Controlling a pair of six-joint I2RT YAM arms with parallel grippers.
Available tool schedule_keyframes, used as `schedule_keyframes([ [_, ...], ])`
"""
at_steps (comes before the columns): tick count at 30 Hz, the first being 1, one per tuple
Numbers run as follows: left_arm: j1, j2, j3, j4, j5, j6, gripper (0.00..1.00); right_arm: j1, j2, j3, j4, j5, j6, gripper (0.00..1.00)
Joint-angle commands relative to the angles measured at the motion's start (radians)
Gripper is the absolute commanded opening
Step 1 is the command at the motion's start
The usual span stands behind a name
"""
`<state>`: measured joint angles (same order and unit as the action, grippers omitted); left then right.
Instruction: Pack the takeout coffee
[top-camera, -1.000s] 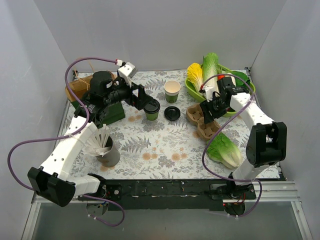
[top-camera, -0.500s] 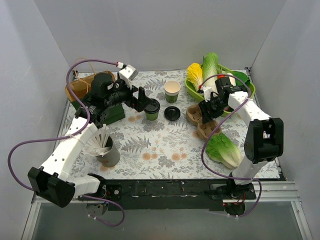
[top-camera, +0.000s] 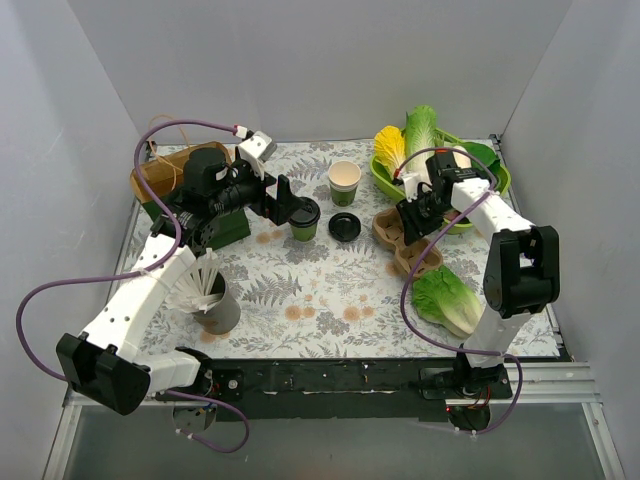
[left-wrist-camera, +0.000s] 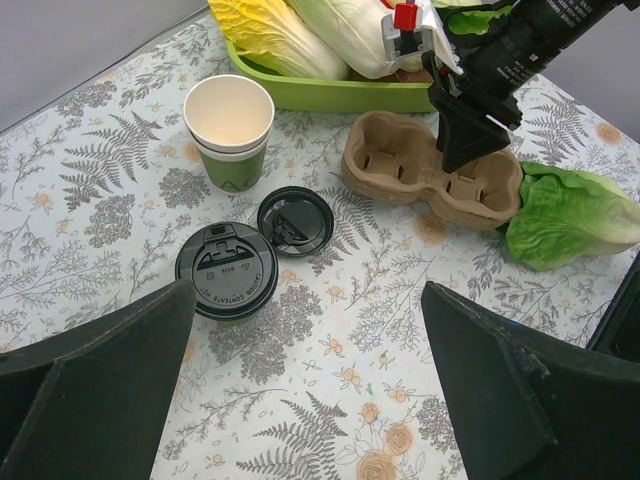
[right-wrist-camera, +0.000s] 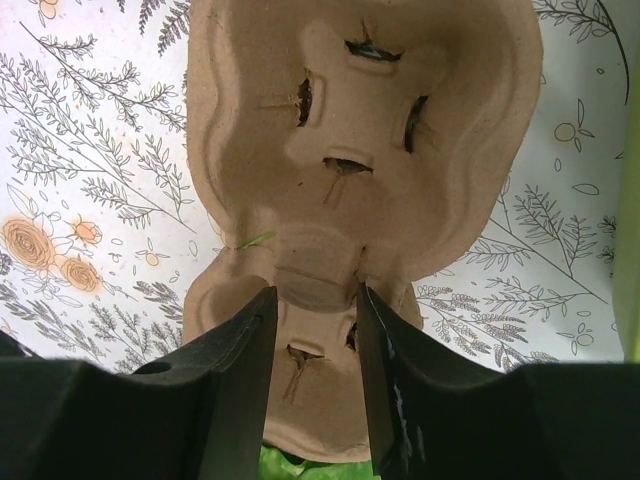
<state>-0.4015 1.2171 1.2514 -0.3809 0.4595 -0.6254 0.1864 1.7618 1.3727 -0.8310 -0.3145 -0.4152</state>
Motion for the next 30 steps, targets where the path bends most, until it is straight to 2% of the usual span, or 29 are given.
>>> schedule_keyframes([
  [1,0.001,-0.031,-0.009,0.014,-0.008,0.006,0.98,0.018,-0.001,0.042,0.004,0.011,0.022,0.45],
  [6,0.001,-0.034,-0.015,0.016,-0.009,0.007,0.98,0.045,-0.016,0.025,0.009,0.051,0.076,0.50],
  [23,0.001,-0.041,-0.018,0.011,-0.007,0.006,0.98,0.054,0.008,-0.017,0.021,0.137,0.122,0.52],
  [29,0.001,-0.044,-0.023,0.011,-0.007,0.006,0.98,0.056,0.010,0.003,0.006,0.137,0.127,0.43],
  [30,0.001,-0.045,-0.021,0.011,-0.007,0.006,0.98,0.054,0.004,0.012,-0.002,0.137,0.127,0.38],
])
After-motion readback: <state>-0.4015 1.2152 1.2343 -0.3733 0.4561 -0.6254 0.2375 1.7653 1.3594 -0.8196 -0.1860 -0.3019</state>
